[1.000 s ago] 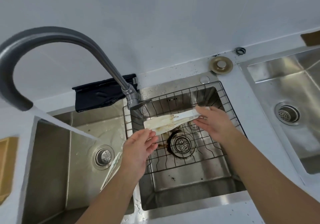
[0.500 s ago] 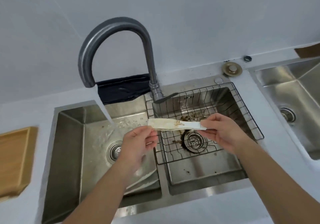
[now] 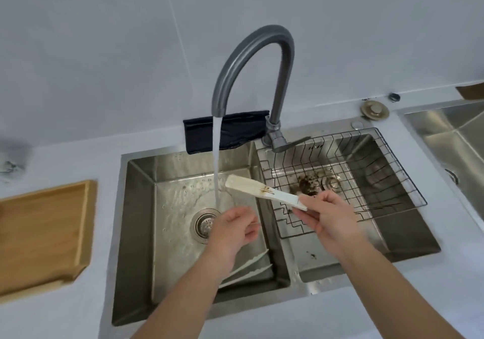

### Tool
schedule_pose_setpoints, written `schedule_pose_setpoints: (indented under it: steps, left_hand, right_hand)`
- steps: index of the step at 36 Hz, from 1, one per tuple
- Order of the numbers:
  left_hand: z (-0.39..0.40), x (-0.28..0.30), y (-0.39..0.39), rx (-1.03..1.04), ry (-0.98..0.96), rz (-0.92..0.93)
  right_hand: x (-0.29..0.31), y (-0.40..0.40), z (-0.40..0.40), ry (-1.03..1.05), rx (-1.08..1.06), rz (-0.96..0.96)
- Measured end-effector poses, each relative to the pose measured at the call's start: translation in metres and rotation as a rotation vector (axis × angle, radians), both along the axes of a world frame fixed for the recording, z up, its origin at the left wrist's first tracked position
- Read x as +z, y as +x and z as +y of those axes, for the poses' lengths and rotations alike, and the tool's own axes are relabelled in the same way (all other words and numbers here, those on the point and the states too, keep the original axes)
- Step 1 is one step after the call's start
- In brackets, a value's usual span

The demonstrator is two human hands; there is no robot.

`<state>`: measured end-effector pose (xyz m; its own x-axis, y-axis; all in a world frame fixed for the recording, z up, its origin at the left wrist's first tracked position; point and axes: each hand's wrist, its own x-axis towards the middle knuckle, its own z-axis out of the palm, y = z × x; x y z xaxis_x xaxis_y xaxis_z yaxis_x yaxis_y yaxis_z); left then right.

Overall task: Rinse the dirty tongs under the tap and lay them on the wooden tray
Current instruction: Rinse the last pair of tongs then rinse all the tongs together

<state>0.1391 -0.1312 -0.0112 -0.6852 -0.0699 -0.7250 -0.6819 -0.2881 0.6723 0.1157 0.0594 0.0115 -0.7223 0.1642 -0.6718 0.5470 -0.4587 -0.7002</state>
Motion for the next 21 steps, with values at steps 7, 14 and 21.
schedule_pose_setpoints:
  steps: [7, 14, 21]
  left_hand:
    - [0.009, 0.008, -0.003, 0.096, 0.149, 0.068]
    - [-0.008, 0.007, -0.005, 0.146, 0.133, 0.116]
    - [-0.028, 0.004, -0.01, 0.065, 0.142, 0.142]
  right_hand:
    - [-0.001, 0.02, -0.037, -0.031, -0.033, 0.013]
    - [0.004, 0.034, -0.058, -0.026, 0.092, -0.005]
    - [0.013, 0.025, -0.064, 0.067, 0.446, -0.057]
